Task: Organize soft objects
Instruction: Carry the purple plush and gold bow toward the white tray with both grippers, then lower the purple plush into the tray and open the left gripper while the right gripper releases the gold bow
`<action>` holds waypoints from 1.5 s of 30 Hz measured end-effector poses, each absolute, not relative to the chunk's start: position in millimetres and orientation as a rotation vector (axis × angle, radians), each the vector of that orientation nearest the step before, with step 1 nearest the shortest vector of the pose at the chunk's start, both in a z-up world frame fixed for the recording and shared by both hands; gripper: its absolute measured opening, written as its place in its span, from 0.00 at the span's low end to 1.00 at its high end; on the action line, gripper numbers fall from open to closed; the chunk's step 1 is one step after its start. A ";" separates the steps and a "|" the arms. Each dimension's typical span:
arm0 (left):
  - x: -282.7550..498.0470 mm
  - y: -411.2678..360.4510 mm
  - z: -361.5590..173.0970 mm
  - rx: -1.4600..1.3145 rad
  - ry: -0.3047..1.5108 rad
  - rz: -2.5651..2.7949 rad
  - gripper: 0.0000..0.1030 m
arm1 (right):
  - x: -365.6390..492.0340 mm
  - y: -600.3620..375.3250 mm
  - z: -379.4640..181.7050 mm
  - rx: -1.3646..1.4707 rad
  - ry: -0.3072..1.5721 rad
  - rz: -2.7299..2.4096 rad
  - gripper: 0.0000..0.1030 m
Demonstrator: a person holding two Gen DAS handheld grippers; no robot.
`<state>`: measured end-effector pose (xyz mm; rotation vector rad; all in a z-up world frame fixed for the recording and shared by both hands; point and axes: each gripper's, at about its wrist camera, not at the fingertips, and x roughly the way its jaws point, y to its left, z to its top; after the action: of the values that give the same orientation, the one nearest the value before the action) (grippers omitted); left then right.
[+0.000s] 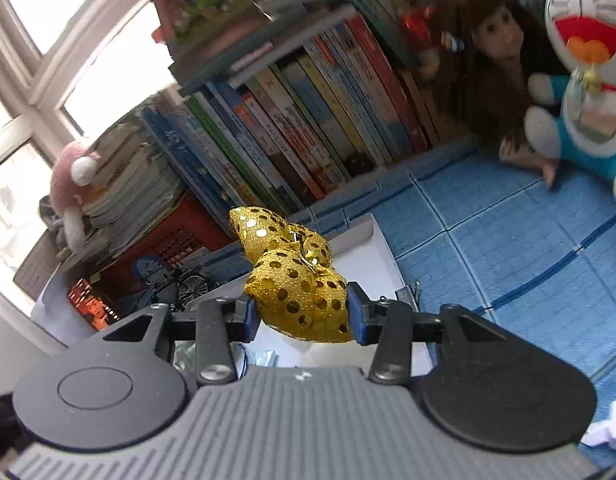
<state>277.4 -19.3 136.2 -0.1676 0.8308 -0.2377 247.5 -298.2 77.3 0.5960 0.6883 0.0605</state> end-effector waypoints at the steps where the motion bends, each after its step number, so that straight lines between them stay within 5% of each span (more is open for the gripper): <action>1: 281.8 -24.6 132.2 -0.166 0.849 -0.239 0.36 | 253.2 -297.7 74.8 0.601 0.697 0.052 0.46; 18: 309.1 -79.7 68.2 -0.056 1.049 -0.301 0.36 | 309.3 -288.1 39.7 0.608 0.785 0.012 0.47; 45: 329.6 -52.3 54.8 -0.042 1.082 -0.142 0.37 | 315.0 -290.1 22.1 0.644 0.813 -0.050 0.49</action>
<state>329.6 -52.3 54.8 -0.0417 1.0822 -0.1416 315.0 -290.1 22.1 0.6445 0.8129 -0.0501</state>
